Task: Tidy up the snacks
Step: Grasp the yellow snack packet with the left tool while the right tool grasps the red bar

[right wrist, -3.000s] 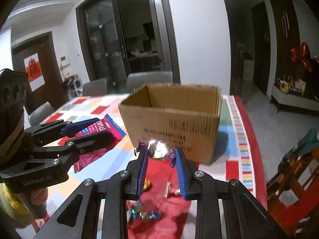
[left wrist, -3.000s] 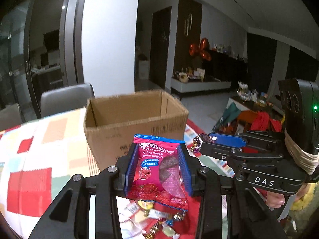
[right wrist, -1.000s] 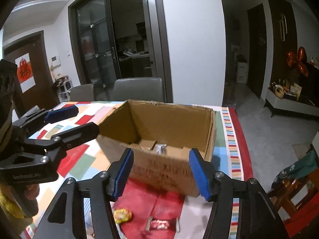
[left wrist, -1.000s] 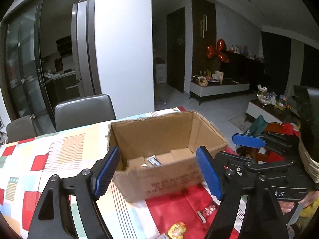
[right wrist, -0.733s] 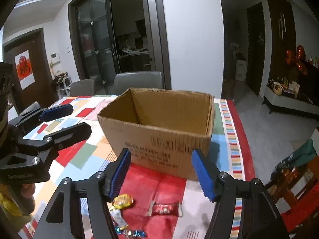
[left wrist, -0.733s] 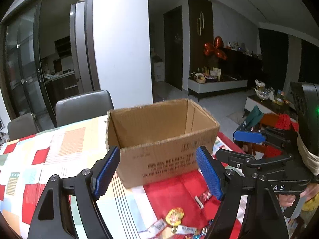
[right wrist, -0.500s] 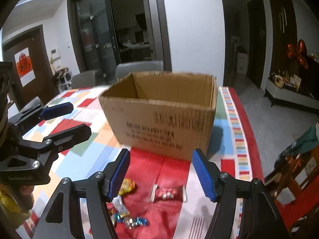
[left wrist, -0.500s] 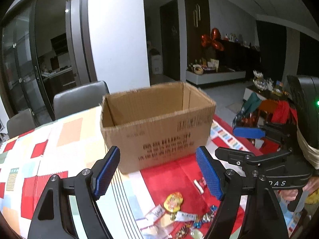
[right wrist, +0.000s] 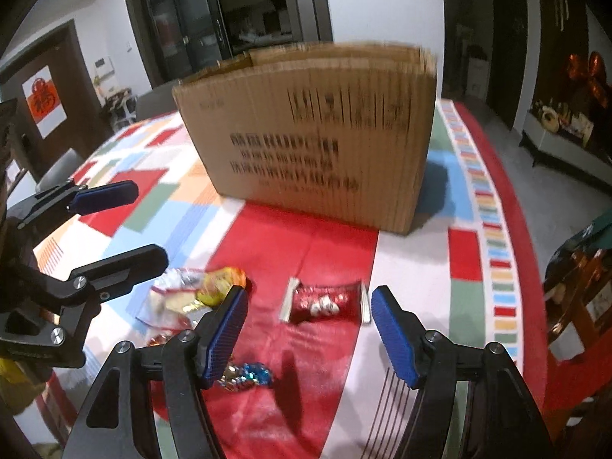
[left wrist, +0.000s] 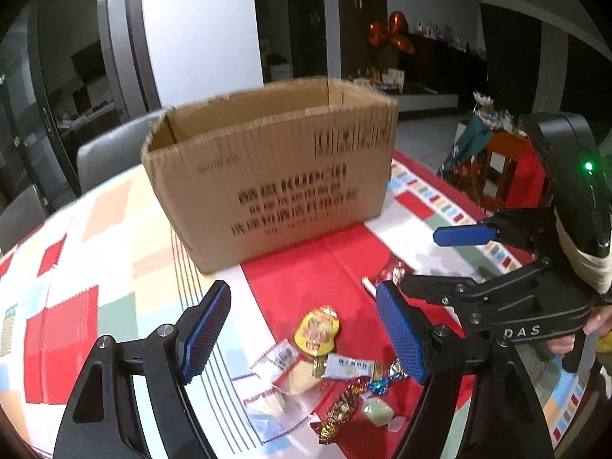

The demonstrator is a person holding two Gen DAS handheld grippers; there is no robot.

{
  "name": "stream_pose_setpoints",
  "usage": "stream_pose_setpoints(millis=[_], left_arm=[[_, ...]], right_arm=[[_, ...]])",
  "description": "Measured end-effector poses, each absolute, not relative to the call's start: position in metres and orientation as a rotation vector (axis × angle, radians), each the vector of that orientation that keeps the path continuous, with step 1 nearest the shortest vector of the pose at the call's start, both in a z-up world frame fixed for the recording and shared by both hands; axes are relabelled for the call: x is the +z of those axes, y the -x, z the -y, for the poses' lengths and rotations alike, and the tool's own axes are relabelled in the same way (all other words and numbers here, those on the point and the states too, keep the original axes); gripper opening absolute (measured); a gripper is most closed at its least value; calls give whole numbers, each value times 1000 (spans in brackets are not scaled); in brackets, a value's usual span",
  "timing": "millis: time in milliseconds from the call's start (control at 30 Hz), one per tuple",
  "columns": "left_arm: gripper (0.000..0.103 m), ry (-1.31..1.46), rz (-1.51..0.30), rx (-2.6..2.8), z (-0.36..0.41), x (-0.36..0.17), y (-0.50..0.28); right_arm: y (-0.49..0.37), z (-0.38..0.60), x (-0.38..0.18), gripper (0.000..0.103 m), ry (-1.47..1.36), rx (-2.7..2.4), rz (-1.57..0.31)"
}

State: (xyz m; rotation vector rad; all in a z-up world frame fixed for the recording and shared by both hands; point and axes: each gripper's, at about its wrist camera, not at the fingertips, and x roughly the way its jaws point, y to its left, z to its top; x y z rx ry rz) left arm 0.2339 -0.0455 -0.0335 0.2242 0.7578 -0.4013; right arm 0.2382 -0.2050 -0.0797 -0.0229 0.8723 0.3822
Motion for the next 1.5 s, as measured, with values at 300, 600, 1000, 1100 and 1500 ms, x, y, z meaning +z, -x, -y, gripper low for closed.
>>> stream_pose_setpoints(millis=[300,600,1000,1100,1500], left_arm=[[70,-209,-878,-435,47,-73,-248],[65,-215,-935,-431,50,-101,-264],[35,-169,-967,-449,48,-112,-268],[35,-156,-968,-451,46,-111,-268],[35,-94,-938,-413,36,-92,-262]], right_arm=[[-256,203,-109,68,9,374,-958],[-268,199,-122,68,36,346,-990],[-270,193,-124,65,49,342,-974],[-268,191,-125,61,54,344,-965],[-261,199,-124,57,-12,330,-953]])
